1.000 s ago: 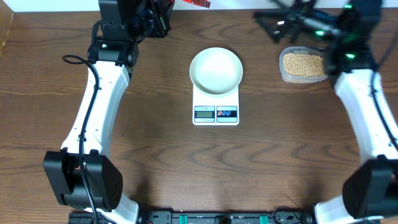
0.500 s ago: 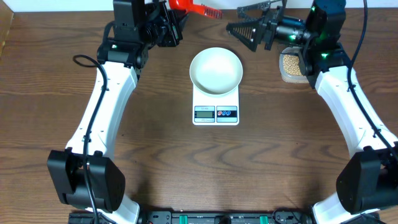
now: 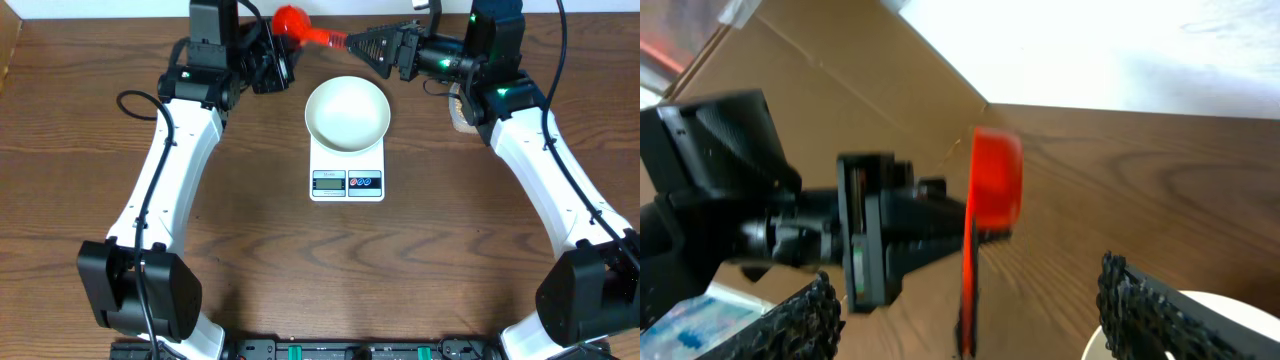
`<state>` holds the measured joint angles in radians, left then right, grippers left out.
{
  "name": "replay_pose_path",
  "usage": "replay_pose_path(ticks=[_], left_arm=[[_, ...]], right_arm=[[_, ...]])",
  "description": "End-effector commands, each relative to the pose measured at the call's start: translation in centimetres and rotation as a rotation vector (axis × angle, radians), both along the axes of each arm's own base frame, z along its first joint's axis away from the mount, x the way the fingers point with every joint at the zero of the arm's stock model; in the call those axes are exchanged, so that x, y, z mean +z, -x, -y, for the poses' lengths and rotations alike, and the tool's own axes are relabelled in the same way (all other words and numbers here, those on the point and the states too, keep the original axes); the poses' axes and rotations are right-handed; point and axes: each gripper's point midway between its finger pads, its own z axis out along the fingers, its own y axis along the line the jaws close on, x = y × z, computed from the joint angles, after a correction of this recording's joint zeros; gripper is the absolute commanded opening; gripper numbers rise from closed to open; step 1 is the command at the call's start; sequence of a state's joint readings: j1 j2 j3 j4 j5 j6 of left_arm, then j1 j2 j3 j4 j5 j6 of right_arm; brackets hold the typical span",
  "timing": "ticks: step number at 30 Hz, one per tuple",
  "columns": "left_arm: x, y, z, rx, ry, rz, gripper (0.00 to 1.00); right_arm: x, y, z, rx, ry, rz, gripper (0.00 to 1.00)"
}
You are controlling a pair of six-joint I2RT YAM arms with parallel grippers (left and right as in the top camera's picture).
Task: Scoop item into bowl and weigh 50g on scale
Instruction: 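Reach the right gripper to the scoop handle above the bowl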
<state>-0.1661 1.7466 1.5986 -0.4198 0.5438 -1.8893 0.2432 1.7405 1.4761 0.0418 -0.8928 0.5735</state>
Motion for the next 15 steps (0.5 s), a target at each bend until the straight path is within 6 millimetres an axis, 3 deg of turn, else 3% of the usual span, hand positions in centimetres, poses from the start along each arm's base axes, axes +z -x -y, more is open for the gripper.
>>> replay_pose_path(ticks=[1, 7, 12, 15], left_arm=[[-1.0, 1.4, 0.3, -0.007, -0.012, -0.082, 0.07], [-1.5, 2.2, 0.8, -0.032, -0.001, -0.119, 0.07], [-1.8, 2.7, 1.5, -0.056, -0.017, -0.125, 0.07], [-2.6, 3.4, 1.8, -0.055, -0.039, -0.159, 0.07]], right_arm=[[0.7, -0.3, 0.4, -0.011, 0.004, 0.024, 0.82], [-1.5, 0.3, 0.4, -0.005, 0.033, -0.095, 0.73], [-3.2, 0.8, 0.6, -0.014, 0.057, -0.185, 0.50], [-3.1, 0.8, 0.6, -0.017, 0.050, -0.199, 0.51]])
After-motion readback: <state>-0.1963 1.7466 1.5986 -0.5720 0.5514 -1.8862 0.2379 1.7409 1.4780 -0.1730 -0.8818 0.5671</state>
